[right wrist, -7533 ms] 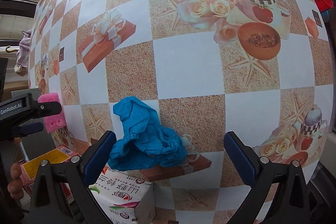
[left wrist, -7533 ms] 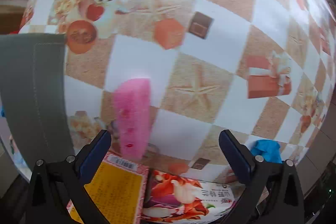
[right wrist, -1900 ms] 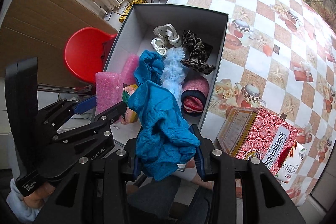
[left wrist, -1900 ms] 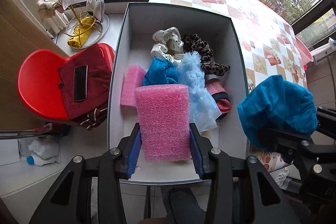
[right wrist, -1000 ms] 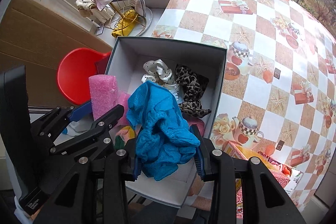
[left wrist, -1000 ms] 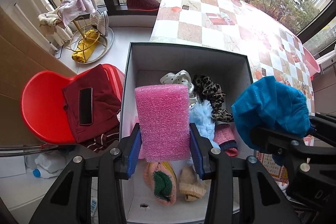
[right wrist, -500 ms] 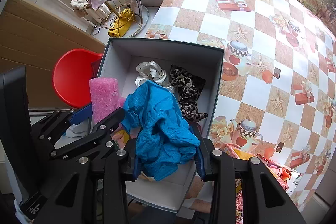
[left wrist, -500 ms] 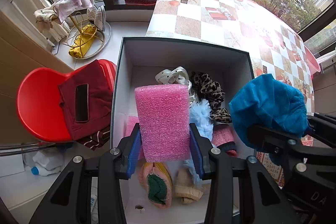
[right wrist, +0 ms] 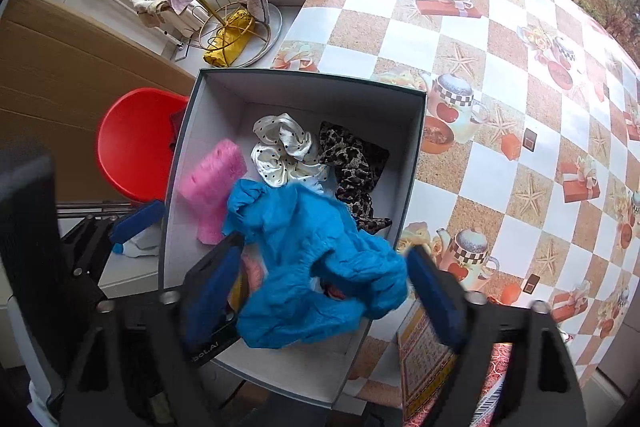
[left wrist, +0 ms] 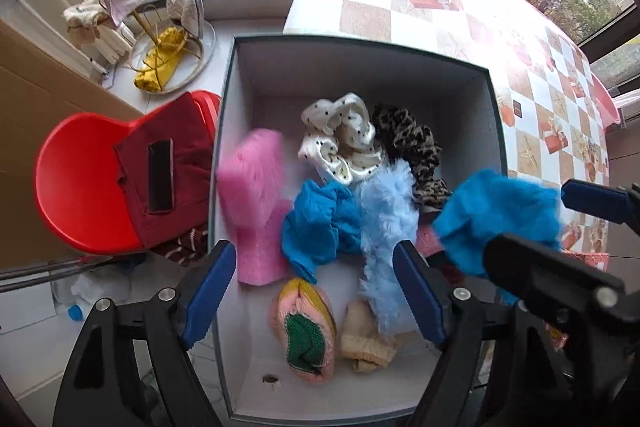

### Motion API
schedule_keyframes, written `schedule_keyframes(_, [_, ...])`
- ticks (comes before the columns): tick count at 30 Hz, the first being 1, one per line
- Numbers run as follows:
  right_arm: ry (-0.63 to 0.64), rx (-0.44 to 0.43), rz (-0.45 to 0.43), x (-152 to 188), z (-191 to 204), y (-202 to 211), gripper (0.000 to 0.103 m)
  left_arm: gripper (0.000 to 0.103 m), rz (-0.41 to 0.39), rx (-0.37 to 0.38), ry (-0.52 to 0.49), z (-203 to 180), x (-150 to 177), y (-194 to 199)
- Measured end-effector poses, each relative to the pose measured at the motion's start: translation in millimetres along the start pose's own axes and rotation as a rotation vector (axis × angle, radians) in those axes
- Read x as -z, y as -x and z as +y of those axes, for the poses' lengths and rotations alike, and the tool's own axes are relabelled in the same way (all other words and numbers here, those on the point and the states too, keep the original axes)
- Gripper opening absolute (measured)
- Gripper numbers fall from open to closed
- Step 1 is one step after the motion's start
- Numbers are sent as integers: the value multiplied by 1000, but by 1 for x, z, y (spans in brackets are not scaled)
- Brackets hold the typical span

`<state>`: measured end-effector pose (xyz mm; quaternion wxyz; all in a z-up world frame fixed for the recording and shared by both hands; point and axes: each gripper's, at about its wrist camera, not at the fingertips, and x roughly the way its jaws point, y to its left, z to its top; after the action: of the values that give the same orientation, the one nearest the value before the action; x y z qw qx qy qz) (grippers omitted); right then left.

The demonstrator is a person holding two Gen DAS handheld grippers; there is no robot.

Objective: Organize soft objects
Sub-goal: 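Open both tools to drop the sponge and blue cloth into the box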

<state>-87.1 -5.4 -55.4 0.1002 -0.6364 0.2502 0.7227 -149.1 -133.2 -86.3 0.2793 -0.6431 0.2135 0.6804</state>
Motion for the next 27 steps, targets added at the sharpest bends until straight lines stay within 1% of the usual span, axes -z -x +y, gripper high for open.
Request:
schedule_keyframes(1, [1, 8, -7, 2, 0, 3, 99, 83, -16, -7, 9, 2, 2, 1])
schedule_keyframes(2, [6, 2, -11, 3, 1, 6, 99, 83, -46, -27, 15, 3, 5, 5])
schedule_keyframes(4, [12, -6, -19, 6, 1, 14, 99, 83, -96, -40, 37, 5, 11, 14])
schedule_keyframes(5, [14, -8, -27, 9, 2, 19, 99, 83, -105, -41, 56, 7, 13, 19])
schedule_keyframes(6, [14, -13, -37, 12, 2, 24, 99, 83, -98, -28, 77, 10, 14, 21])
schedule_keyframes(8, [7, -26, -50, 18, 3, 34, 102, 83, -57, 73, 107, 16, 16, 21])
schedule_keyframes(9, [1, -34, -55, 20, 2, 39, 102, 83, -51, 99, 124, 18, 18, 22])
schedule_keyframes(10, [-5, -44, -58, 23, 2, 43, 102, 83, -51, 106, 135, 20, 21, 24])
schedule_keyframes(12, [-11, -60, -66, 30, 2, 50, 102, 83, -58, 91, 132, 19, 28, 29])
schedule_keyframes(16, [-18, -50, -60, 47, 4, 58, 102, 83, -65, 40, 96, 13, 45, 39])
schedule_keyframes(19, [-36, -51, -50, 59, 4, 58, 102, 83, -63, 11, 63, 7, 56, 45])
schedule_keyframes(23, [-35, -22, -34, 71, 7, 53, 102, 83, -60, -39, 5, -1, 72, 48])
schedule_keyframes(27, [-20, 4, -24, 78, 12, 50, 102, 83, -44, -43, -20, -5, 83, 48])
